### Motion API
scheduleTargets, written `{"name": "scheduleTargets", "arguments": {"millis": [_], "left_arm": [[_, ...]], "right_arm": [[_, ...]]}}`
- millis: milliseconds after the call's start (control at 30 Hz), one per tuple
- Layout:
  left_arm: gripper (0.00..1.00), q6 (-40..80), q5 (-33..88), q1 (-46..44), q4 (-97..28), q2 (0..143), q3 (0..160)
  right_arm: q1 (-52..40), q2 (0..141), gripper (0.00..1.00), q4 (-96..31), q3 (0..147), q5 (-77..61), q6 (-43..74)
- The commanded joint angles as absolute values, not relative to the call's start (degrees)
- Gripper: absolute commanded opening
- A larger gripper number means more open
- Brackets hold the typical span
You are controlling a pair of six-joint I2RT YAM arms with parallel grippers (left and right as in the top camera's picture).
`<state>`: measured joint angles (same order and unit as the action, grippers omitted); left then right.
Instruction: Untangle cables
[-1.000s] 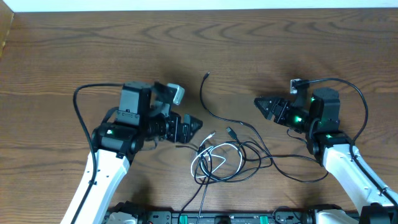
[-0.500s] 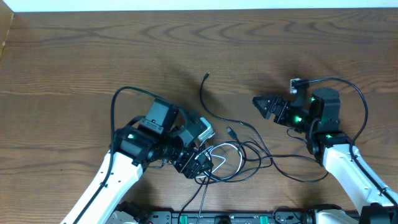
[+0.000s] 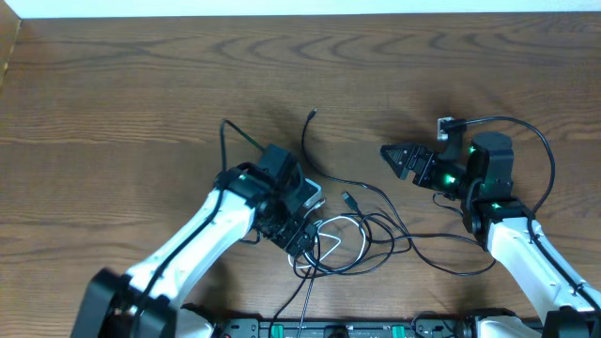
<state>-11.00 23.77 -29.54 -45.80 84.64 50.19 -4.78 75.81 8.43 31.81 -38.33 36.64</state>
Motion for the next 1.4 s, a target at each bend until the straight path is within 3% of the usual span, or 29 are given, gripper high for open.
{"name": "scheduleTargets", "arguments": {"millis": [0,167,233,400,633,733,933,1133,1367], "left_arm": [[0.71,-9.7,23.6,-29.7,-45.1,87.5,49.7],[0.19,-6.6,23.9,-29.7,-41.0,88.1,49.7],[0.08,-3.6,23.8,-29.5,-37.0,87.8,49.8],[0.08,2.2,17.2,-27.3,-22.0,86.1,54.4],[0.08,2.4,16.8,-23.9,9.1,80.4,57.7],[0.08,2.4,16.8,-23.0,16.9,79.2,57.7],[0.08,2.5,17.6,-22.2,20.0,78.8,57.7],[0.08,2.5,26.6,-22.2,19.8,78.8,57.7],[0.08,2.5,49.6,-22.2,21.8,78.8,57.7]], "right_arm": [[-5.0,75.9,0.91,8.3,31.8,-39.2,36.8],[-5.3,75.9,0.91,8.3,31.8,-37.5,36.8],[-5.3,75.9,0.91,8.4,31.8,-37.5,36.8],[-5.3,75.9,0.91,8.1,31.8,-37.5,36.8],[-5.3,75.9,0.96,8.2,31.8,-37.5,35.8],[-5.3,75.9,0.97,8.1,31.8,-37.5,35.0],[-5.3,75.9,0.99,7.9,31.8,-37.7,33.1],[-5.3,75.9,0.99,8.1,31.8,-38.1,32.5],[-5.7,75.9,0.99,13.5,31.8,-47.6,26.0]]}}
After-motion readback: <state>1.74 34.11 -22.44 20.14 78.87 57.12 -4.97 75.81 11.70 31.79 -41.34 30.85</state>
